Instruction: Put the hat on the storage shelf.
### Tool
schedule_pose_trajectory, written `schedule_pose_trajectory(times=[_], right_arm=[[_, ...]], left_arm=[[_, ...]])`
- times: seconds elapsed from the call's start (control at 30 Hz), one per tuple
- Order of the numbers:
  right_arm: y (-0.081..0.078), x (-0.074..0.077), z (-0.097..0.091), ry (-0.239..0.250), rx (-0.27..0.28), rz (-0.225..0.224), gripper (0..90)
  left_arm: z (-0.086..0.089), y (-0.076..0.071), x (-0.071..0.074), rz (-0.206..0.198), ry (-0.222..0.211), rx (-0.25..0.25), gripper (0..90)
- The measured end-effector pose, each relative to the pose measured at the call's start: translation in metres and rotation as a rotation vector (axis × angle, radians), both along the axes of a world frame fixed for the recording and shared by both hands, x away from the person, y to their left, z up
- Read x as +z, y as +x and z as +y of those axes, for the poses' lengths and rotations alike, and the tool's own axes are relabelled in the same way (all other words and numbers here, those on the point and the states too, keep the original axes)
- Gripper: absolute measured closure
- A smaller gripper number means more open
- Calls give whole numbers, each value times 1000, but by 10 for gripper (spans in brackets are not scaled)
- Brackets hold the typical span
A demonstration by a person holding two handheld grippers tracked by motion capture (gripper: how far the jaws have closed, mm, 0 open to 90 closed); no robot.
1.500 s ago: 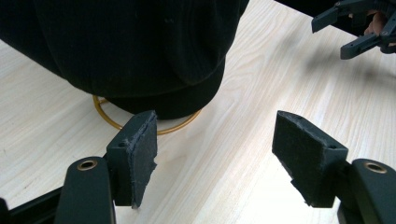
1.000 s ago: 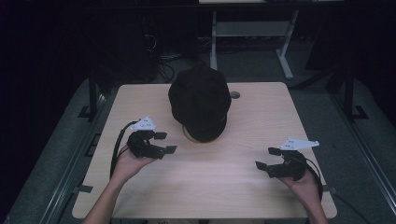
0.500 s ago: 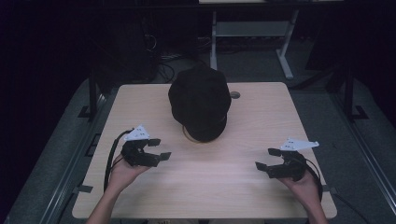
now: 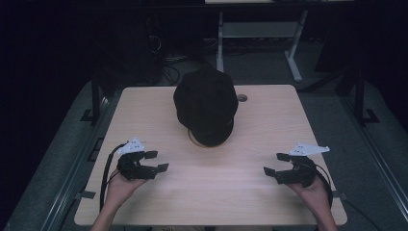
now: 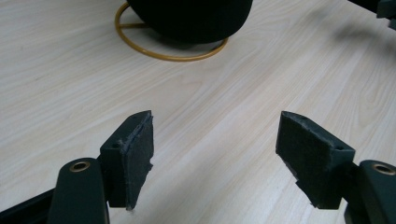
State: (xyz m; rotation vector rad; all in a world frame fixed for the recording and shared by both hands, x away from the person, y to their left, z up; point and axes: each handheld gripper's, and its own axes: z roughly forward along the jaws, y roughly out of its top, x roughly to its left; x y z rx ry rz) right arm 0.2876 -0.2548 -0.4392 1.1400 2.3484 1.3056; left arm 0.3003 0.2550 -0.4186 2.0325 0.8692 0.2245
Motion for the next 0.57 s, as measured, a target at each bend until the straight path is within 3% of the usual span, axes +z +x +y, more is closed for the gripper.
schedule_pose_trajectory(times=[0.13, 0.23, 0.57], right_arm=[[-2, 0, 0, -3, -1, -2, 179], [-2, 0, 1, -4, -2, -4, 179], [-4, 1, 13, -39, 24, -31, 180]], left_arm=[[5, -4, -6, 1, -3, 19, 268], [10, -8, -8, -4, -35, 49, 263], [21, -14, -11, -35, -6, 100, 237]])
